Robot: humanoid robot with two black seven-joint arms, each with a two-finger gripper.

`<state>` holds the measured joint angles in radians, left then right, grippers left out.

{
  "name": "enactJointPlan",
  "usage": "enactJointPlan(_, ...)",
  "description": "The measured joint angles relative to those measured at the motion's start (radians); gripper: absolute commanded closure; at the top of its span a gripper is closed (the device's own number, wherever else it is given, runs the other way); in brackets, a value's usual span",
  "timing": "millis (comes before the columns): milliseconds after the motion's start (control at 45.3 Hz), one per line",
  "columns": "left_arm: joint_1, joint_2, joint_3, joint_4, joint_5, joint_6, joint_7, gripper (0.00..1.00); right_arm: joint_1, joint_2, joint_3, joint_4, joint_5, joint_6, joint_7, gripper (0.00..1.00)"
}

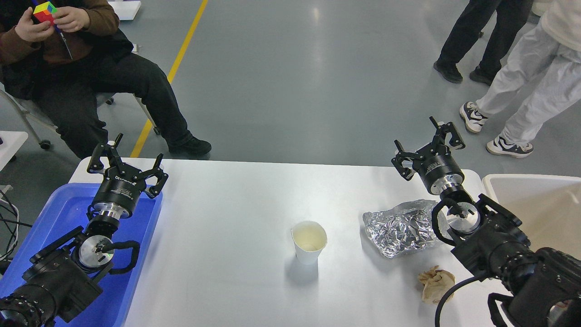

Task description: Tidy desktop

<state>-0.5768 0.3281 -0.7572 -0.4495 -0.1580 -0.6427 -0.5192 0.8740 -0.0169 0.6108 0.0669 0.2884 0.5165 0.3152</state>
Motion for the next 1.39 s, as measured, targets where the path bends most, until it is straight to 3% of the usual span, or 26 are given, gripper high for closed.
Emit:
enactJointPlan(1015,0.0,0.002,0.001,0.0,-0.002,0.002,-0.002,0.0,-0.001,-0.025,-0.056,0.054,-0.013,0.007,-0.001,0.0)
enactJointPlan(1235,0.0,0.002,0.001,0.0,-0.002,0.002,-0.002,0.0,0.001,-0.118,-0.094,0.217,-0.038,-0.017,-0.001,0.0)
enactJointPlan(1390,0.0,0.002,0.001,0.0,-0.002,0.002,-0.002,0.0,-0.008,-0.21,-0.115,0.458,-0.116,-0.105,0.001,0.0)
